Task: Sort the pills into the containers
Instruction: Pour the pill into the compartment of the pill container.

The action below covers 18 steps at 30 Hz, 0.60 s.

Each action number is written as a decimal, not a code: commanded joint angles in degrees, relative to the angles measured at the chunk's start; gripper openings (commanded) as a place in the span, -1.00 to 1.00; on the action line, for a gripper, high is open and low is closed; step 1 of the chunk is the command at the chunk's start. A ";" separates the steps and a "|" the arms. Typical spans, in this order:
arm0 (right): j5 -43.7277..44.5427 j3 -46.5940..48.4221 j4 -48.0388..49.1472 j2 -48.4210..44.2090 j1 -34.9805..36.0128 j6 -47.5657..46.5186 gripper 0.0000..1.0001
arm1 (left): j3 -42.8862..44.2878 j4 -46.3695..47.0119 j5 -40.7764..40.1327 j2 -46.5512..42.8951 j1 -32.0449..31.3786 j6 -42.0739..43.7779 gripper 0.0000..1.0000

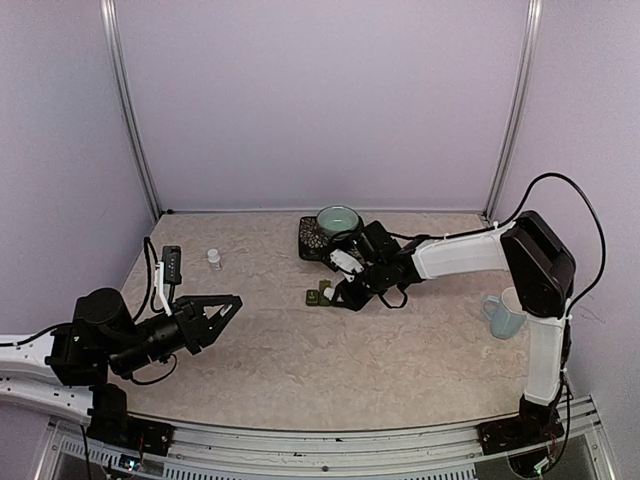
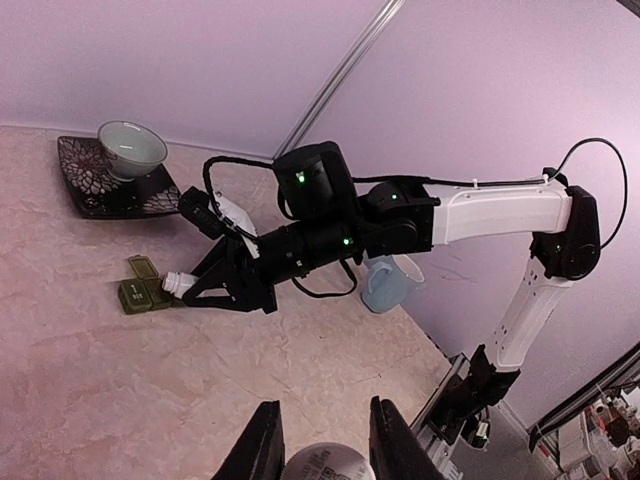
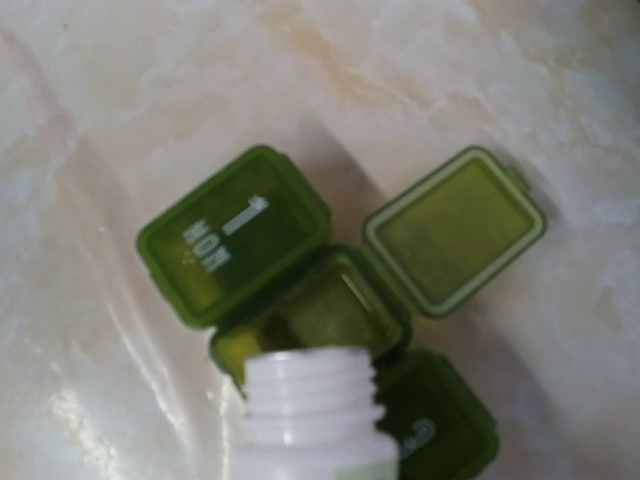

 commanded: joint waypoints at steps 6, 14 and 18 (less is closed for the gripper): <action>0.70 3.47 -3.82 1.60 0.85 -0.36 -0.64 | -0.49 1.02 -0.65 -0.89 0.01 -0.40 -0.44; 1.21 5.65 -6.69 2.25 1.27 -0.63 -0.64 | -0.24 0.91 -0.74 -0.93 -0.08 -0.29 -0.44; 1.13 7.00 -8.56 2.81 1.55 -1.13 -0.64 | -0.13 1.00 -0.74 -0.73 -0.07 -0.16 -0.44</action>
